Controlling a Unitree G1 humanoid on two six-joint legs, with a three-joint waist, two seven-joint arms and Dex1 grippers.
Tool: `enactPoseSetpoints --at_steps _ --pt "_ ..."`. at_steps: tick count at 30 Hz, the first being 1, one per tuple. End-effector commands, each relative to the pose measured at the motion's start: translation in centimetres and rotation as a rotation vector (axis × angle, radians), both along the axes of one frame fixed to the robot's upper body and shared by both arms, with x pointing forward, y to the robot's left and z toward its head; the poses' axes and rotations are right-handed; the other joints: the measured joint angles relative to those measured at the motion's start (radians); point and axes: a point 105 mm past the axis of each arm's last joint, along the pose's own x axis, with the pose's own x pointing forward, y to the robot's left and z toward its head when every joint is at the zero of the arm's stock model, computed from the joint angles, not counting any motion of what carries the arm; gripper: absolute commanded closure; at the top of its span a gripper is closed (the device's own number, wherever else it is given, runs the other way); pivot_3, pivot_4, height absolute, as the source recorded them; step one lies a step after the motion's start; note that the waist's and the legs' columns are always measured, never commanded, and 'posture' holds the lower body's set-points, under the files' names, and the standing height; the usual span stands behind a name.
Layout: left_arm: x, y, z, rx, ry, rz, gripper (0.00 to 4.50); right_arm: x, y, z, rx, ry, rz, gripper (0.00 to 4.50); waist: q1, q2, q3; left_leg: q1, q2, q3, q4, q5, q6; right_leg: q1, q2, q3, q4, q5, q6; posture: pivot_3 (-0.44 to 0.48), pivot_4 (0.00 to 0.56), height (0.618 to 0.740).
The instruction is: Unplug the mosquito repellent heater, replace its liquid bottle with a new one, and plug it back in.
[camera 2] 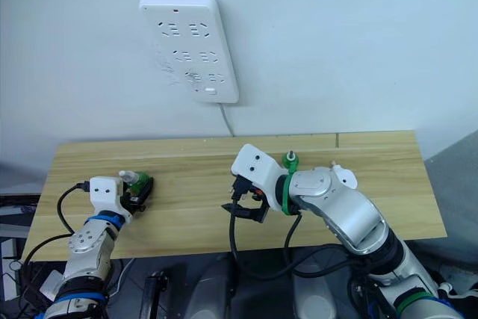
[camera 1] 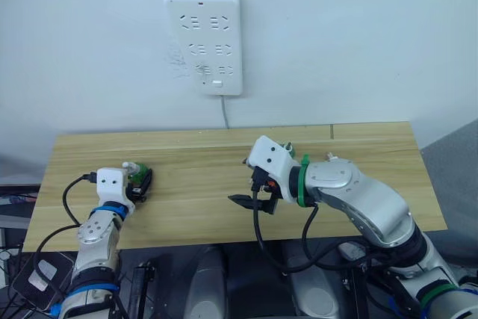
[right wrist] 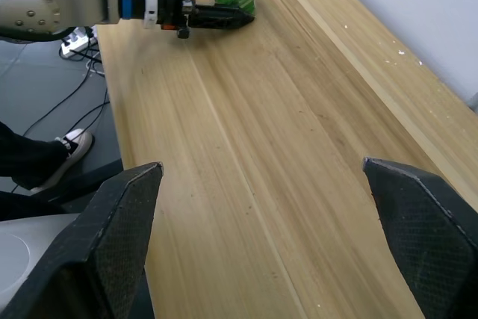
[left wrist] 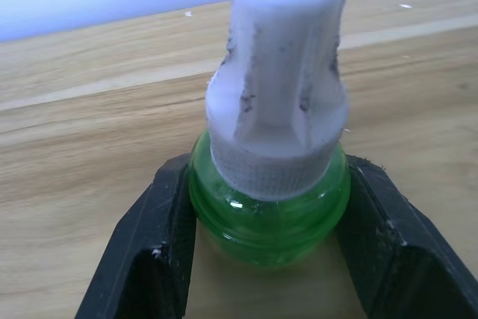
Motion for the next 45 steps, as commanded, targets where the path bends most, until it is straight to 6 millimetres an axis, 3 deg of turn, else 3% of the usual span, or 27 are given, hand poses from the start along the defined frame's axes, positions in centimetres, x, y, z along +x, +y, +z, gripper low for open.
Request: enactPoseSetpoints --at_steps 1,7,10,17,21,29,32,39,45 --pt "0.5 -5.3 3.4 0.066 -0.054 -0.277 2.24 -0.2 -0.5 1.6 0.068 -0.052 0.022 0.0 0.005 0.0 0.0 -0.001 0.0 -0.001 0.0 0.0 0.0 -0.001 -0.001 -0.001 0.0 0.0 0.0 -0.088 0.401 0.725" --pt "-0.4 -14.3 8.8 0.08 -0.01 -0.767 2.24 0.1 -1.6 4.4 0.149 -0.128 0.049 0.0 0.009 -0.001 -0.001 -0.015 -0.001 -0.003 0.002 0.005 -0.01 -0.011 -0.001 -0.002 0.0 0.005 0.0 -0.099 0.335 0.725" --pt "-1.7 -17.2 10.6 0.088 0.041 -0.978 2.24 -0.2 -1.6 5.6 0.194 -0.154 0.075 0.0 0.002 -0.002 -0.003 -0.015 -0.002 -0.002 0.002 0.006 -0.01 -0.011 -0.001 -0.002 -0.001 0.005 0.0 -0.114 0.296 0.725" --pt "-2.4 -19.1 12.8 0.182 0.121 -1.219 2.24 -0.5 -0.1 6.1 0.253 -0.131 0.113 0.0 -0.016 -0.009 -0.015 -0.016 0.0 -0.002 0.001 0.006 -0.011 -0.014 0.0 -0.002 0.0 0.005 -0.001 -0.148 0.223 0.725" --pt "-1.7 -19.6 14.2 0.232 0.097 -1.261 2.24 -0.2 0.6 5.5 0.258 -0.117 0.12 0.0 -0.014 -0.014 -0.038 -0.018 -0.002 -0.002 0.002 0.006 -0.011 -0.014 -0.001 -0.003 0.0 0.005 -0.001 -0.146 0.194 0.725" --pt "-2.1 -19.5 14.8 0.266 0.092 -1.295 2.24 1.1 1.4 5.5 0.291 -0.146 0.084 0.0 -0.016 -0.015 -0.063 -0.017 -0.002 -0.003 0.003 0.007 -0.012 -0.014 -0.001 -0.003 0.0 0.005 -0.001 -0.13 0.178 0.725" --pt "-2.2 -19.3 14.8 0.273 0.093 -1.298 2.24 1.3 1.5 5.5 0.289 -0.161 0.083 0.84 -0.016 -0.015 -0.065 -0.017 -0.002 -0.002 0.003 0.007 -0.012 -0.014 -0.001 -0.003 0.001 0.005 -0.001 -0.125 0.174 0.725" --pt "-2.6 -19.1 15.2 0.248 0.097 -1.32 2.24 1.6 1.5 5.2 0.26 -0.215 0.099 3.4 -0.015 -0.016 -0.084 -0.017 -0.002 -0.002 0.003 0.007 -0.012 -0.014 -0.001 -0.003 0.001 0.005 -0.001 -0.11 0.166 0.725" --pt "-2.4 -18.9 15.2 0.22 0.086 -1.312 2.24 1.6 1.6 6.0 0.3 -0.23 0.121 3.39 -0.015 -0.015 -0.098 -0.017 -0.002 -0.002 0.004 0.007 -0.011 -0.014 -0.001 -0.003 0.003 0.006 -0.002 -0.099 0.157 0.725"
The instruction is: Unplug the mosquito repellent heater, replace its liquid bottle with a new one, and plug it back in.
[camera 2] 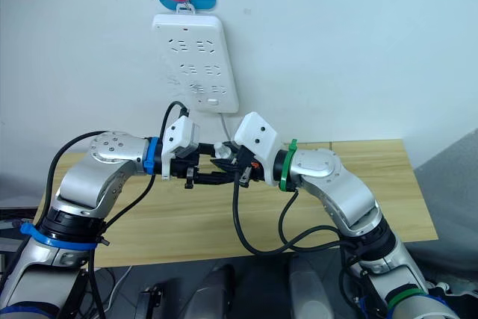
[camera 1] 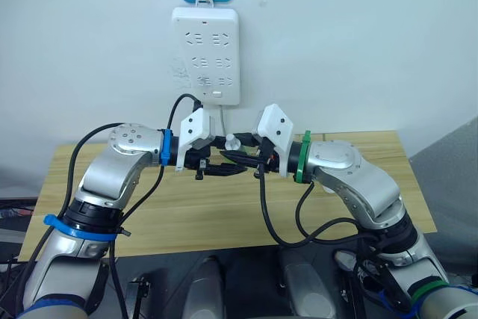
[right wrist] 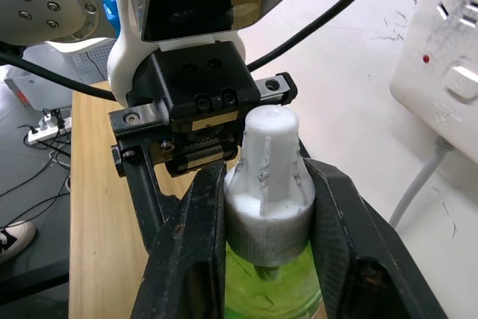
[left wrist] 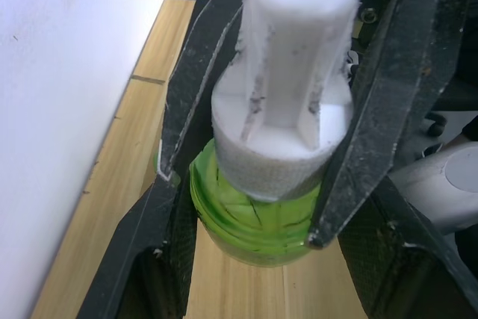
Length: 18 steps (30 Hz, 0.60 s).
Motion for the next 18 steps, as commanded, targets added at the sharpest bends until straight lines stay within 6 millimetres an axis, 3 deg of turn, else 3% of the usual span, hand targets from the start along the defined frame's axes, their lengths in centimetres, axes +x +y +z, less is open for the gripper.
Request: enactPoseSetpoints --at_steps 1,3,9,18 --pt "-0.6 0.1 1.4 -0.069 -0.001 -0.027 2.24 -0.6 0.3 1.9 0.057 -0.061 0.042 3.39 0.0 0.0 -0.006 0.0 0.0 0.0 0.0 0.0 0.0 0.0 0.0 0.0 0.0 0.0 0.0 -0.098 0.155 0.725" --pt "-0.2 0.6 1.4 -0.087 0.038 0.008 2.24 -0.7 0.3 2.5 0.09 -0.066 0.055 3.39 0.0 0.0 -0.01 0.0 0.0 0.0 0.0 0.0 0.0 0.0 0.0 0.0 0.0 0.0 0.0 -0.094 0.151 0.725" --pt "-0.4 1.2 2.1 -0.185 0.141 0.027 0.31 -1.2 0.1 3.3 0.155 -0.035 0.098 3.39 0.0 0.0 -0.018 0.001 0.0 0.0 0.001 0.0 0.0 0.001 0.0 0.0 0.002 0.0 0.0 -0.092 0.146 0.725" --pt "-1.1 0.6 2.7 -0.2 0.142 -0.014 0.27 -2.0 0.1 3.3 0.172 0.001 0.152 3.39 0.0 0.0 -0.027 0.003 0.0 0.0 0.002 0.002 -0.003 0.001 0.0 0.0 0.007 0.0 0.0 -0.08 0.137 0.725"
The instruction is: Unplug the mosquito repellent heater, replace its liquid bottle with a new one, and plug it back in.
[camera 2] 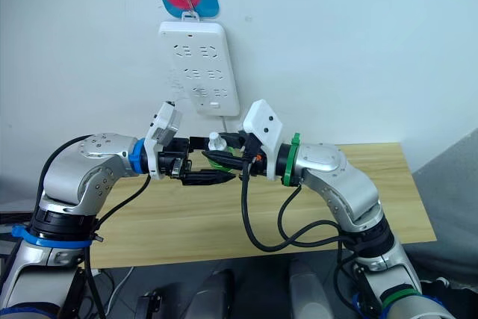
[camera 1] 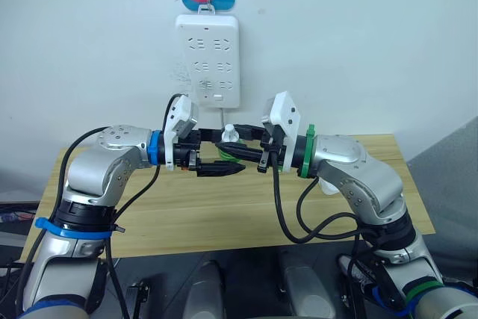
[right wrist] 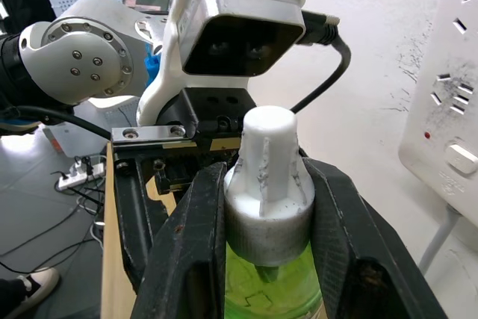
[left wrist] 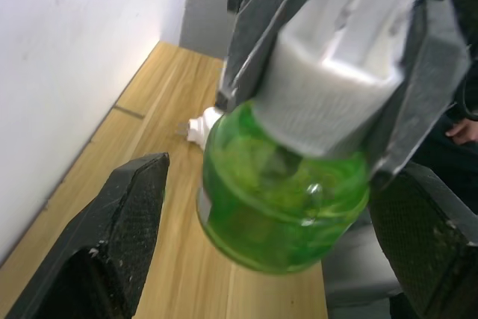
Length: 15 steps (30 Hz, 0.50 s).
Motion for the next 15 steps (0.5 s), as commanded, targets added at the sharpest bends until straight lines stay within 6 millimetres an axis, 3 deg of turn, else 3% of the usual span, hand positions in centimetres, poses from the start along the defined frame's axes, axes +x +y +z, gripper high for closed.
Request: enactPoseSetpoints --at_steps 1,4,10,15 --pt "-0.52 -0.2 1.1 -0.012 -0.074 -0.028 0.27 -1.34 0.17 1.37 0.038 -0.045 0.06 3.39 0.0 0.0 -0.006 0.0 0.0 0.0 0.0 0.0 0.0 0.0 0.0 0.0 0.001 0.0 0.0 -0.08 0.137 0.725" --pt "-0.76 -0.33 0.97 -0.009 -0.078 -0.047 0.46 -1.46 0.22 1.28 0.034 -0.041 0.069 3.39 0.0 0.0 -0.014 0.0 0.0 0.0 0.0 0.0 0.0 0.0 0.0 0.0 0.001 0.0 0.0 -0.079 0.139 0.725" --pt "-1.1 -0.25 0.52 0.015 -0.082 -0.064 2.09 -1.64 0.29 1.1 0.025 -0.04 0.085 3.39 0.0 0.0 -0.02 0.001 0.0 0.0 0.0 0.0 0.0 0.0 0.0 0.0 0.001 0.0 0.0 -0.069 0.135 0.725" --pt "-1.32 -0.43 0.35 0.031 -0.115 -0.074 2.14 -1.88 0.37 0.97 0.021 -0.037 0.118 3.39 0.0 0.001 -0.032 0.001 0.0 0.0 0.0 0.0 0.0 0.0 0.0 0.0 0.001 0.0 0.0 -0.056 0.129 0.725"
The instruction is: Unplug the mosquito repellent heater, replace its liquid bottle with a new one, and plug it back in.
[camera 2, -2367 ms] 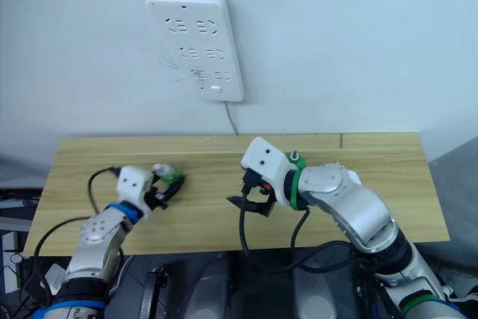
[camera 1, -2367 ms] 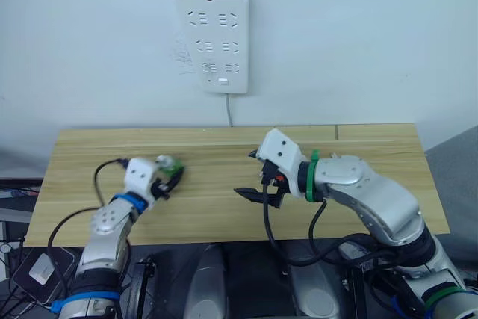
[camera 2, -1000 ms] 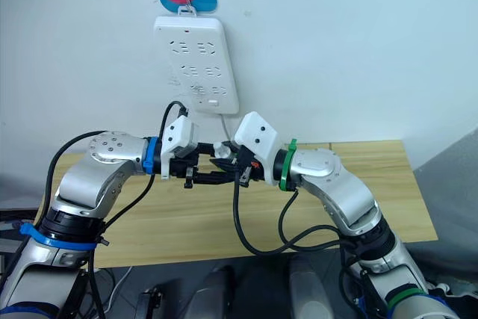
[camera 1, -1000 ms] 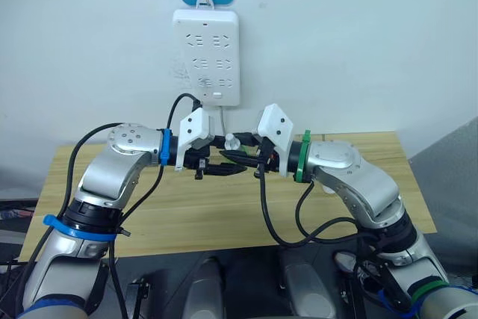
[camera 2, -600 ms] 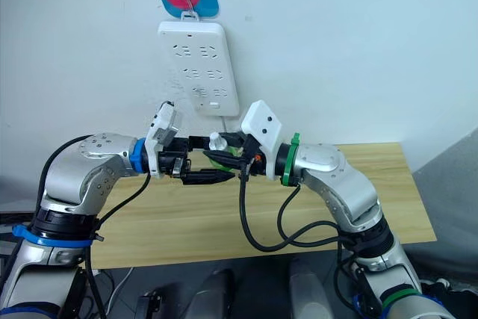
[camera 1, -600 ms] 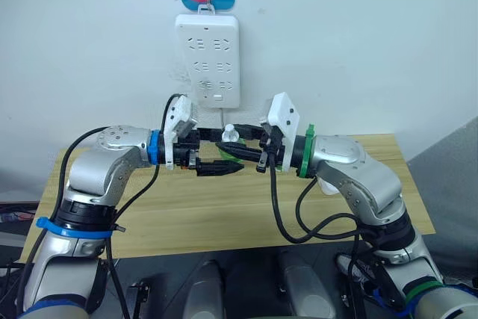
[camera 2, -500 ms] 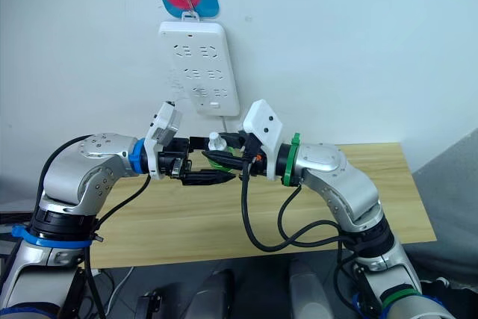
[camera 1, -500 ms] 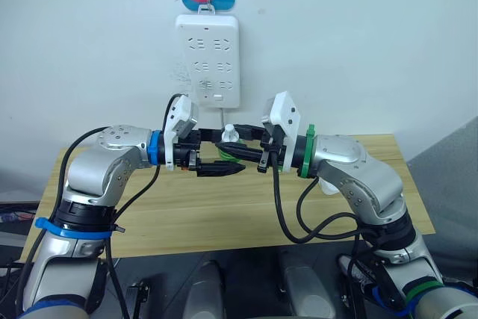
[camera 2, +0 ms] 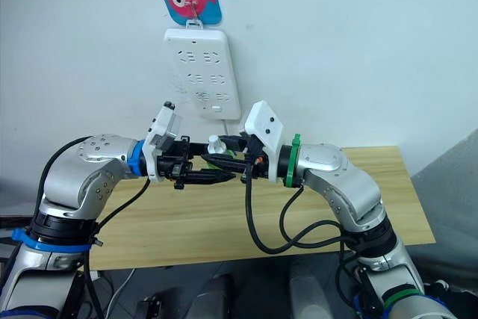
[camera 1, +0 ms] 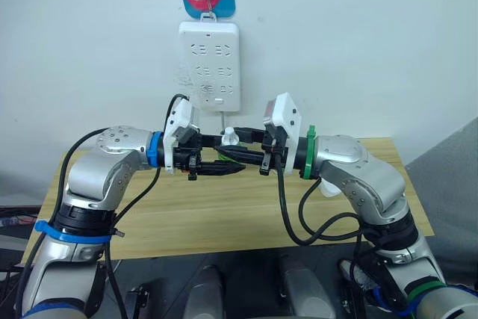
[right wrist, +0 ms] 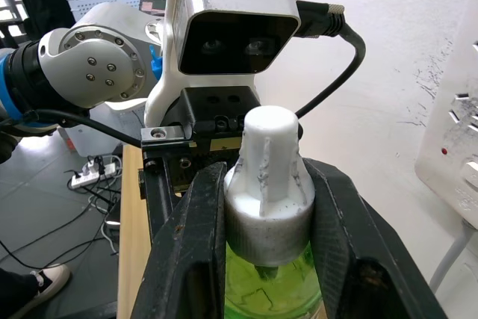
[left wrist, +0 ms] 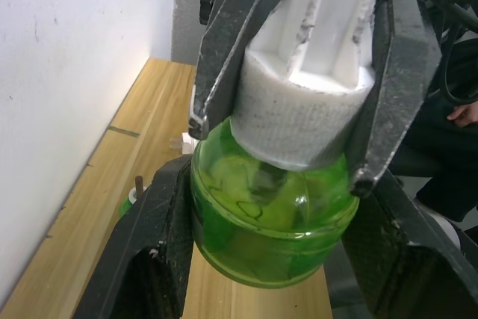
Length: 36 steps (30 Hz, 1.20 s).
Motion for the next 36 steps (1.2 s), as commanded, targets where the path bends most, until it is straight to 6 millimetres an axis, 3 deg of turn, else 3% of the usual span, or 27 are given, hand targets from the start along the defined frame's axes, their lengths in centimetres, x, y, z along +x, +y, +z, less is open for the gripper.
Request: enactPoseSetpoints --at_steps 1,7,12,13,14,18,22,23,30,35,36 --pt "-0.5 -0.2 0.5 0.022 -0.065 -0.027 2.14 -1.5 0.4 1.1 0.027 -0.05 0.088 3.39 0.0 0.0 -0.008 0.0 0.0 0.0 0.0 0.0 0.0 0.0 0.0 0.0 0.0 0.0 0.0 -0.054 0.129 0.725" --pt "-1.7 -0.4 0.0 0.078 -0.079 -0.096 2.14 -1.4 0.6 0.0 -0.173 -0.117 0.468 3.39 -0.003 0.0 -0.011 0.004 -0.001 0.001 0.001 0.0 0.001 0.002 0.0 0.001 0.001 0.0 0.0 -0.035 0.14 0.725" --pt "-1.7 -0.4 0.0 0.067 -0.09 -0.09 2.14 -0.8 -0.5 0.5 -0.24 -0.063 0.536 3.39 0.003 0.0 -0.011 0.007 0.0 0.0 -0.001 -0.002 0.004 0.005 0.001 0.0 0.003 -0.001 -0.001 -0.035 0.145 0.725" --pt "-1.7 -0.4 0.0 0.061 -0.094 -0.084 2.14 -0.7 -0.9 0.7 -0.235 -0.051 0.518 3.39 0.006 0.0 -0.011 0.007 0.0 0.0 -0.001 -0.002 0.004 0.005 0.001 0.0 0.003 -0.001 -0.001 -0.035 0.145 0.725" --pt "-1.6 -0.4 0.0 0.054 -0.097 -0.075 2.14 -0.3 -1.3 0.9 -0.223 -0.053 0.479 2.83 0.008 0.0 -0.011 0.007 0.0 0.0 0.0 -0.002 0.004 0.005 0.001 0.001 0.003 -0.001 -0.001 -0.035 0.145 0.725" --pt "-0.8 -0.4 0.1 0.014 -0.104 -0.006 2.14 0.7 -3.4 1.5 -0.197 -0.083 0.322 1.61 0.016 0.0 -0.011 0.007 0.0 0.0 0.001 -0.002 0.004 0.005 0.001 0.001 0.004 -0.001 -0.001 -0.053 0.146 0.725" --pt "0.3 -0.2 0.2 -0.041 -0.101 0.08 2.14 0.1 -4.5 2.3 -0.132 -0.115 0.152 0.25 0.017 0.0 -0.011 0.007 0.0 0.0 0.001 -0.002 0.004 0.005 0.001 0.001 0.005 -0.001 -0.001 -0.058 0.153 0.725" --pt "0.5 -0.3 0.1 -0.043 -0.107 0.091 2.14 -0.1 -4.5 2.1 -0.113 -0.136 0.09 0.07 0.016 0.0 -0.012 0.007 0.0 0.0 0.001 -0.002 0.004 0.005 0.001 0.001 0.005 -0.001 -0.001 -0.063 0.154 0.725" --pt "1.2 -0.6 -0.1 -0.05 -0.127 0.117 2.14 -0.5 -2.0 2.1 0.118 -0.121 -0.251 0.0 0.007 0.0 -0.012 0.008 0.001 0.001 0.0 -0.002 0.004 0.004 0.001 0.002 0.007 -0.001 -0.002 -0.085 0.165 0.725" --pt "1.3 -0.8 0.1 -0.049 -0.132 0.108 2.14 0.3 -1.2 1.1 0.106 -0.105 -0.312 0.0 0.016 0.0 -0.012 0.008 0.0 0.001 0.001 -0.002 0.004 0.005 0.001 0.002 0.006 -0.001 -0.002 -0.085 0.167 0.725" --pt "1.3 -0.8 0.1 -0.048 -0.133 0.107 2.14 0.2 -1.1 0.9 0.097 -0.097 -0.303 0.17 0.016 0.0 -0.012 0.008 0.0 0.001 0.001 -0.002 0.004 0.005 0.001 0.002 0.006 -0.001 -0.002 -0.082 0.167 0.725"
